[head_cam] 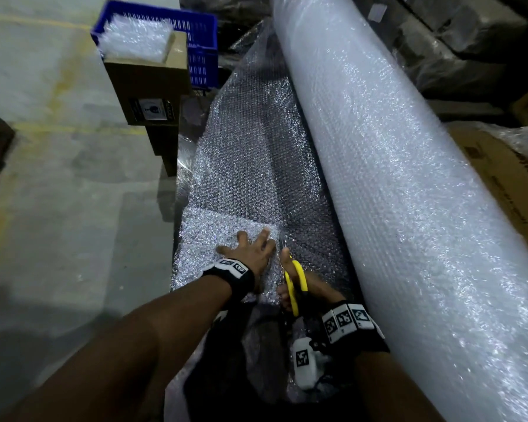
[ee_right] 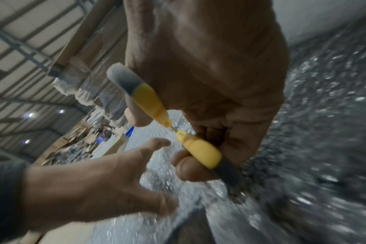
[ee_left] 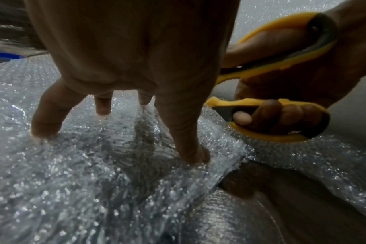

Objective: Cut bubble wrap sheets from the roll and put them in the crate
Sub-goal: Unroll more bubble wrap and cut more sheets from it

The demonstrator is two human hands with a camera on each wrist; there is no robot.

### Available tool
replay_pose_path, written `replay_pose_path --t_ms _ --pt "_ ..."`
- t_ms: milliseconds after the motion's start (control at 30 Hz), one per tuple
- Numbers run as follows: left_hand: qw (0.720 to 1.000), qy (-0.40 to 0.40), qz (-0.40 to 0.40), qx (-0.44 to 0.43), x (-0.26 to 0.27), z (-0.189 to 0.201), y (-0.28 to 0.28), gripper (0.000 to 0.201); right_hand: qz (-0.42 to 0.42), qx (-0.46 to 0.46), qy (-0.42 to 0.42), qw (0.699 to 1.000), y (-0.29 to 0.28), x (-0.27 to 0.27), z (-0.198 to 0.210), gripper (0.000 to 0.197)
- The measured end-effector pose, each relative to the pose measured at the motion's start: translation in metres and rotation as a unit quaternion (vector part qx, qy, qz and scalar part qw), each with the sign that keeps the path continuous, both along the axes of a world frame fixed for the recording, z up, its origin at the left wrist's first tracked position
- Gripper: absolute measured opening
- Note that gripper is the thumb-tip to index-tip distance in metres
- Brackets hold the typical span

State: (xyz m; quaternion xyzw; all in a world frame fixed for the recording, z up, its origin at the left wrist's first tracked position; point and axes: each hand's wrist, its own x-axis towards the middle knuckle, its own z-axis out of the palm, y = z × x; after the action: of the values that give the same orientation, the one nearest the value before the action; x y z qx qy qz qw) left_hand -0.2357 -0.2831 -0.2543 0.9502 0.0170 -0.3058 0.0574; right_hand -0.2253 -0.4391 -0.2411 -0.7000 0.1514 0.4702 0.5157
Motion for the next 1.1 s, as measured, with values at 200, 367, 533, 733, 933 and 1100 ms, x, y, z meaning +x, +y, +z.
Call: replay_pose_path --t_ms 200,367,533,733,933,1100 --pt "1.0 0.004 0.004 -0.022 0.001 0.002 0.002 0.122 -0.019 0.026 0.008 0.999 -0.003 -0.003 0.006 0.065" --pt "0.999 0.022 0.005 -0.023 0.003 0.005 0.001 0.13 -0.033 0.009 -0.011 0.999 0.005 0.006 -0.001 0.062" --pt "0.999 0.027 0.008 -0.019 0.003 0.009 0.0 0.127 -0.046 0.008 -0.019 0.999 0.003 0.002 -0.006 0.054" --pt "1.0 0.024 0.006 -0.009 0.003 0.008 -0.001 0.128 -0.042 0.004 -0.03 0.999 0.007 0.013 -0.008 0.06" --pt "0.999 0.026 0.008 -0.016 0.004 0.006 0.0 0.131 -0.043 0.001 -0.037 0.998 0.008 0.015 -0.006 0.058" --pt "1.0 0.019 0.011 -0.019 0.004 0.004 -0.003 0.133 -0.023 0.016 -0.004 1.0 0.013 0.026 -0.005 0.062"
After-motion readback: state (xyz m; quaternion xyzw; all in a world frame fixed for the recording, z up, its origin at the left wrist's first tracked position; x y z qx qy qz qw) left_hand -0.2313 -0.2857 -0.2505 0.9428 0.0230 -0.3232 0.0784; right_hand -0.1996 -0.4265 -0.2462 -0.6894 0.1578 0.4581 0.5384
